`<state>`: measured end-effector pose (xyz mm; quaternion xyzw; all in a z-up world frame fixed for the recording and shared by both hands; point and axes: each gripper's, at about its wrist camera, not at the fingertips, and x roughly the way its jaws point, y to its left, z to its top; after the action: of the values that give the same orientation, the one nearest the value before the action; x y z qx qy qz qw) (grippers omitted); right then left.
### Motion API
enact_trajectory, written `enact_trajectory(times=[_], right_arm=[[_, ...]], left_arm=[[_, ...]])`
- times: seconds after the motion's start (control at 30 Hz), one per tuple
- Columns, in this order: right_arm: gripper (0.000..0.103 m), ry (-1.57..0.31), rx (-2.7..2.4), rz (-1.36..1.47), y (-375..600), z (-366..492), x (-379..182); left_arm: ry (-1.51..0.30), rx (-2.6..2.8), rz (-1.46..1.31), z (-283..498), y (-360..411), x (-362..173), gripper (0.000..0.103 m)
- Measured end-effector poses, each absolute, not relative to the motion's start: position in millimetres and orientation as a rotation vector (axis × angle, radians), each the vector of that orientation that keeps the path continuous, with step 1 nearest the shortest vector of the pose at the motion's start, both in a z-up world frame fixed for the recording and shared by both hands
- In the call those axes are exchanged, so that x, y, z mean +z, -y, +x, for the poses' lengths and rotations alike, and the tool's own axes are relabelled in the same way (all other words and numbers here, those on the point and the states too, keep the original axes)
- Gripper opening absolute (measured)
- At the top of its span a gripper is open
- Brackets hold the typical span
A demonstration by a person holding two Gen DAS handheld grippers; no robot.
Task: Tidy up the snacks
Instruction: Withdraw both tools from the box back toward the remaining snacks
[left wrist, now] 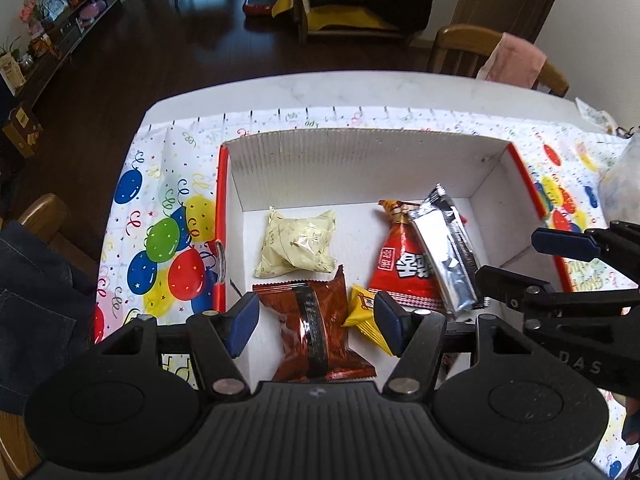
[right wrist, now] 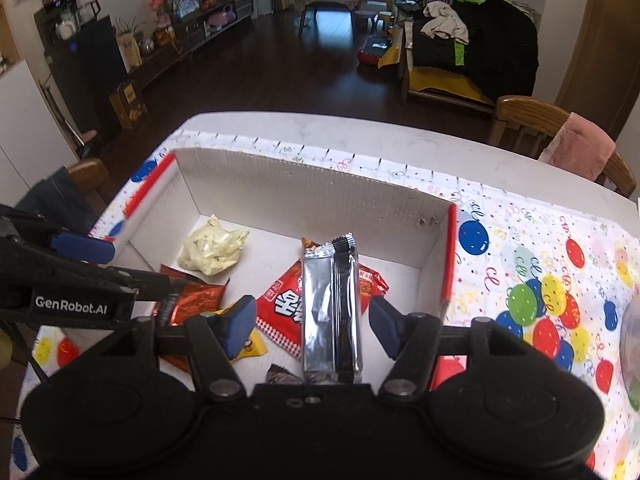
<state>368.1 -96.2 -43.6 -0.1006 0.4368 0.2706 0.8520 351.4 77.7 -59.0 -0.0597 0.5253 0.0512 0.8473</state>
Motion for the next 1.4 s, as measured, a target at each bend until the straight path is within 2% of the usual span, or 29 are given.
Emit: enact_trajectory(times=[0.13, 0.27, 0.5, 0.77, 0.87, 1.03, 1.1, 1.13, 1.4], right_arm=[[0.064, -0.895, 0.581, -0.174, 103.7, 352.3, -31.3], [0.072, -0.863, 0.597, -0.144, 110.1, 333.2, -18.9], [0.080, -0.817, 0.619, -0.097, 121.2, 303.7, -3.1], [0.084, -0.767, 0.644, -0.061, 132.3, 272.1, 7.6], [0.085, -0.757, 0.649, -0.047, 138.3, 260.6, 7.9], [0.087, -0.748, 0.653, -0.030, 147.1, 240.8, 5.9], [0.096, -0.741, 0.648, -0.025, 151.4, 232.2, 3.1], [0.097, -0.737, 0.647, -0.024, 153.6, 227.8, 1.3], [0.101, -0.782, 0.625, -0.016, 169.3, 202.2, -25.4]], left_arm=[[-1.072, 0.085, -0.138, 334.0, -75.2, -47.5, 0.064], [-1.033, 0.062, -0.132, 315.5, -70.2, -36.8, 0.066], [-0.970, 0.028, -0.127, 284.2, -64.6, -19.2, 0.068], [-0.905, -0.006, -0.108, 249.6, -57.9, -3.6, 0.070], [-0.884, -0.004, -0.094, 237.2, -56.5, -0.7, 0.074], [-0.866, -0.024, -0.078, 218.3, -55.9, -0.8, 0.075], [-0.863, -0.037, -0.075, 210.9, -56.7, -3.4, 0.078], [-0.861, -0.043, -0.075, 207.4, -57.1, -5.3, 0.080], [-0.903, -0.090, -0.067, 181.1, -62.4, -33.1, 0.081]])
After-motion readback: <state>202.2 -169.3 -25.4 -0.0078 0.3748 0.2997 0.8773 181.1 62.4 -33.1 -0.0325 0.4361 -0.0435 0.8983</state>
